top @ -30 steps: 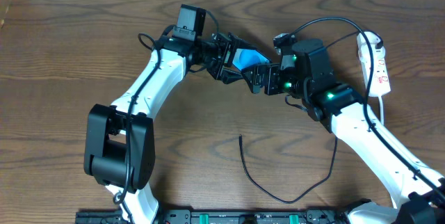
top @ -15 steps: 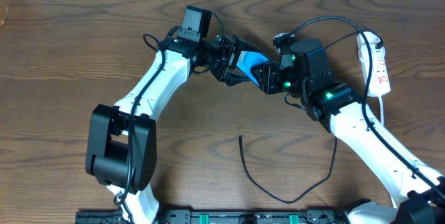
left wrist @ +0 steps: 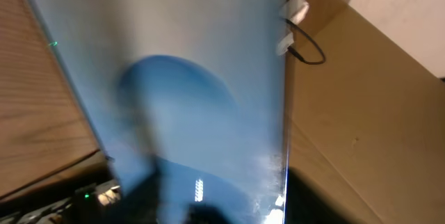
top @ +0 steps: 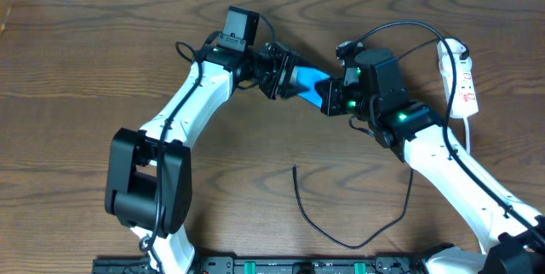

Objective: Plug charger to phone and switch on socket
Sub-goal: 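Open the left gripper and rotate the phone with the right gripper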

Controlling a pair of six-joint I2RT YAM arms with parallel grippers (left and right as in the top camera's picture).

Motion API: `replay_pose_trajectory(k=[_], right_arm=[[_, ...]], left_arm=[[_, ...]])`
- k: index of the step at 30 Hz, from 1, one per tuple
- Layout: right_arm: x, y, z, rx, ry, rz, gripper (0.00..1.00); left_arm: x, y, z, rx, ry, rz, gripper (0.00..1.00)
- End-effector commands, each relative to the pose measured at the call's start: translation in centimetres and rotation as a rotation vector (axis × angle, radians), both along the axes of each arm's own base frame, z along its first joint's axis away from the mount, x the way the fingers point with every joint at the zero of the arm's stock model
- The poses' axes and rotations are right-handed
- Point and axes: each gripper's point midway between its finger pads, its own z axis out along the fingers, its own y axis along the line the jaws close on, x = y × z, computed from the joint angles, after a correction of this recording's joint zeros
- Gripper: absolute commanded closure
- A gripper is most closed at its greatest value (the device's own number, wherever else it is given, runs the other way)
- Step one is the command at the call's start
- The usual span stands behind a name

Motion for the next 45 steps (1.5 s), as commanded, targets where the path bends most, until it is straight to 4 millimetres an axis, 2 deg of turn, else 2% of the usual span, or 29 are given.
replay_pose_trajectory(k=[1, 4, 5, 8, 10, 14, 22, 25, 28, 36, 37, 45], right_arm=[[0.7, 0.6, 1.6, 0.021, -0.05, 0.009, 0.99], [0.6, 0.6, 1.5, 0.019, -0.047, 0.008, 0.99], [0.6, 0.5, 1.5, 0.018, -0.046, 0.008, 0.99], [0.7, 0.4, 1.5, 0.012, -0.047, -0.001, 0.99], [0.8, 0.1, 1.3, -0.001, -0.046, -0.015, 0.99], [1.1, -0.8, 0.9, -0.036, -0.043, -0.054, 0.99], [2.5, -3.4, 0.9, 0.081, 0.055, -0.248, 0.99], [3.1, -4.8, 0.9, 0.164, 0.119, -0.352, 0.99], [3.5, -5.3, 1.3, 0.279, 0.191, -0.414, 0.99], [4.1, -4.2, 4.2, 0.576, 0.316, -0.436, 0.99], [4.2, -4.0, 4.7, 0.606, 0.323, -0.434, 0.99], [5.1, -2.8, 8.1, 0.792, 0.333, -0.418, 0.99]], left_arm=[[-0.4, -0.1, 1.0, 0.002, -0.02, -0.003, 0.93], [-0.4, 0.0, 1.0, 0.002, -0.02, -0.001, 0.93], [-0.3, 0.1, 1.0, 0.001, -0.02, 0.002, 0.9], [0.1, 0.7, 1.1, -0.002, -0.02, 0.016, 0.56], [0.5, 1.0, 1.5, -0.019, -0.042, 0.013, 0.43], [1.3, 1.3, 3.1, -0.093, -0.117, -0.015, 0.28], [2.4, 3.1, 6.0, -0.129, -0.207, 0.016, 0.24], [2.5, 3.8, 7.3, -0.131, -0.243, 0.032, 0.24], [2.6, 4.6, 8.7, -0.11, -0.323, 0.047, 0.24], [2.9, 6.3, 12.5, -0.011, -0.521, 0.123, 0.21], [2.9, 6.5, 12.6, 0.0, -0.525, 0.135, 0.1], [2.7, 6.9, 12.2, 0.024, -0.497, 0.151, 0.08]])
